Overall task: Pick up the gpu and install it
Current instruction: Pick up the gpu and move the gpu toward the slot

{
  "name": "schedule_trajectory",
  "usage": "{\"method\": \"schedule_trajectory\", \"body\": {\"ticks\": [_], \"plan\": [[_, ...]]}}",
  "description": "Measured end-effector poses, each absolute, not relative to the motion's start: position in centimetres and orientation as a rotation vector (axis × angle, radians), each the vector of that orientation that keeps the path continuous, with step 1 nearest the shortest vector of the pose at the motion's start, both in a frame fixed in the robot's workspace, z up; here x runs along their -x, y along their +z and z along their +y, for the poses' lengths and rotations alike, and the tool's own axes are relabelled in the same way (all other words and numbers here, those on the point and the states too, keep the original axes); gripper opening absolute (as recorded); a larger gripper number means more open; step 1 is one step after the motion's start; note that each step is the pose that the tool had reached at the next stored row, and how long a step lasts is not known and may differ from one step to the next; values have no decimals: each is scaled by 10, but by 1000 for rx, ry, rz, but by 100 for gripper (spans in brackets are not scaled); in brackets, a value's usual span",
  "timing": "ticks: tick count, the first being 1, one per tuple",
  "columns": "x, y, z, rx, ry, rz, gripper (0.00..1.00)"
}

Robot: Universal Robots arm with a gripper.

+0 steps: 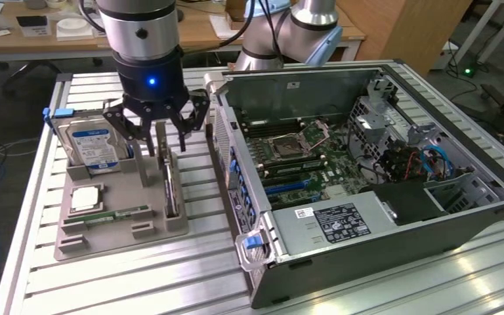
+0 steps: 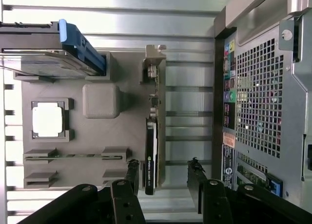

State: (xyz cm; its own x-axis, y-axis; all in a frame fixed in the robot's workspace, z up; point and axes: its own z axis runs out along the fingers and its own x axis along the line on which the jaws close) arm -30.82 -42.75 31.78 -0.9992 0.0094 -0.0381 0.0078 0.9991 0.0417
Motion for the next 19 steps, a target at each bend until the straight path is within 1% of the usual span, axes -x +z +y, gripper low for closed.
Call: {"method": "schedule_trajectory", "body": {"ticks": [19], "plan": [[306,303,-428,-14,63,3130,53]]}}
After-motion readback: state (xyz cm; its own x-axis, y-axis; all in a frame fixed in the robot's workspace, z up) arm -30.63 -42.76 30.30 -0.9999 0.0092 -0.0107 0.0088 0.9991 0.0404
